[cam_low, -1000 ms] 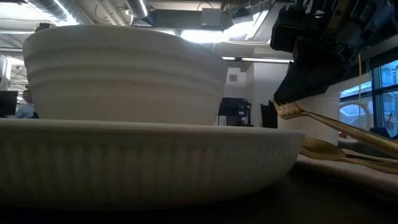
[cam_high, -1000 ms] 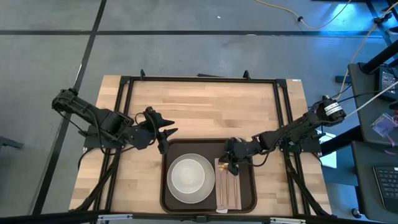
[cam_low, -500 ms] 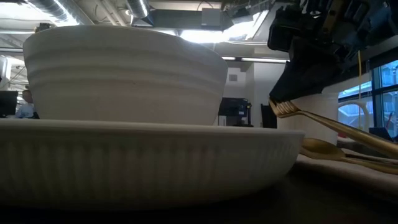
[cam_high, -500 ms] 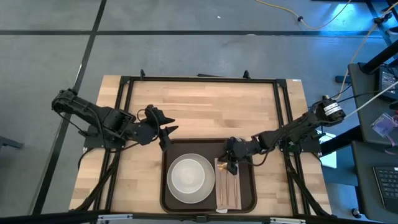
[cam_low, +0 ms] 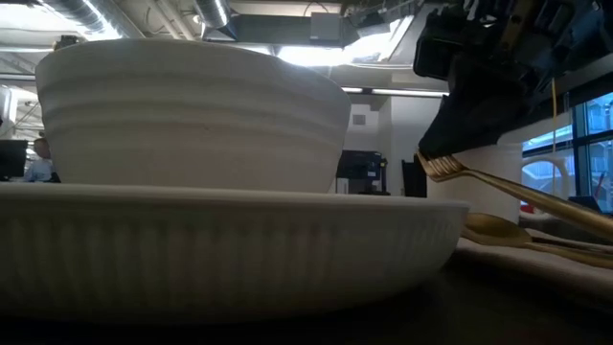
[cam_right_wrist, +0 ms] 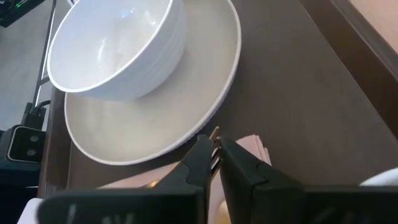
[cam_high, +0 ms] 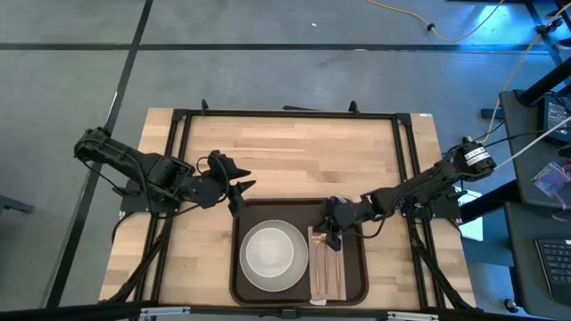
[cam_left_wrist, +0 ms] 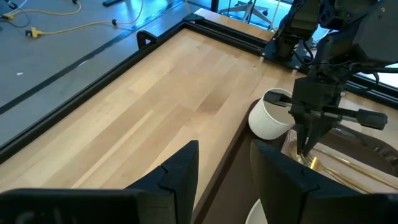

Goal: Set up tray
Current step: Put the gold fork on the brown napkin to the left of the gold spoon

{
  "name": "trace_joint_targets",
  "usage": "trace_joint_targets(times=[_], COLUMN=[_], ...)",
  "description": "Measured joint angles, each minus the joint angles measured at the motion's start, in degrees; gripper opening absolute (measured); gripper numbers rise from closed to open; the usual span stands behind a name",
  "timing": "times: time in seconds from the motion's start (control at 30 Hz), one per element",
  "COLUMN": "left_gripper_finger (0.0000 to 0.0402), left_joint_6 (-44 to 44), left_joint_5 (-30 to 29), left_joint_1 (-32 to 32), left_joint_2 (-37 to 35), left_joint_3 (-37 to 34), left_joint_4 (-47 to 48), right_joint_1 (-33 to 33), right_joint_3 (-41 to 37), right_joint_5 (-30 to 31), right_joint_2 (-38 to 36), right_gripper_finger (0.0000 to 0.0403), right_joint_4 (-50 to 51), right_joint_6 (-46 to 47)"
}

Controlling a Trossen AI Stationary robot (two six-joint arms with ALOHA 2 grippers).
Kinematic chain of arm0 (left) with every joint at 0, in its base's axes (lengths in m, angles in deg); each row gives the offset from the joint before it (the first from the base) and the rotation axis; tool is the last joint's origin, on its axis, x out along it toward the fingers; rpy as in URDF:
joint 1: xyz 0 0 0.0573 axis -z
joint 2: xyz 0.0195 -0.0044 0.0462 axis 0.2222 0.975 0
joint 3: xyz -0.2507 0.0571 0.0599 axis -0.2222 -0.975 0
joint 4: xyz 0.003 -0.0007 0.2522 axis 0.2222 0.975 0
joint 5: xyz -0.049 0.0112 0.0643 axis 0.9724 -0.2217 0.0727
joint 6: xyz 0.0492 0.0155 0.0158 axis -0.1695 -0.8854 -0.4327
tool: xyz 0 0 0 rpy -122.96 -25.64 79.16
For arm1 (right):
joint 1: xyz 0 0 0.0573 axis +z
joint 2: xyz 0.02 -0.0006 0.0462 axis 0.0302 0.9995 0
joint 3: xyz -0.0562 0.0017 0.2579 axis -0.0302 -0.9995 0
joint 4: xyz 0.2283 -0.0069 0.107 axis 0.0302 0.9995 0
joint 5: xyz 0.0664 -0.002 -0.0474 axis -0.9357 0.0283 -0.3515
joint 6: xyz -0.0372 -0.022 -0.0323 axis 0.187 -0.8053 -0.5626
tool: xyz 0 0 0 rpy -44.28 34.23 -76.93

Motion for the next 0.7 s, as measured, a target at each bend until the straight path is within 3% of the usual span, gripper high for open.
trace_joint_targets(times=[0.27,0.7], left_gripper_finger=[0.0139,0.0139], left_joint_6=[0.0,0.0], left_joint_5=[0.0,2.1], left_joint_1=[0.0,0.0], left_joint_2=[0.0,0.0], left_joint_3=[0.0,0.0], left_joint_4=[0.0,0.0], right_joint_1=[0.0,0.0], right_joint_3=[0.0,0.0], right_joint_5=[-0.4,-0.3], right_joint_2=[0.0,0.0], right_gripper_finger=[0.0069,0.0072], right_joint_4=[0.0,0.1], right_joint_6=[0.1,-1.1])
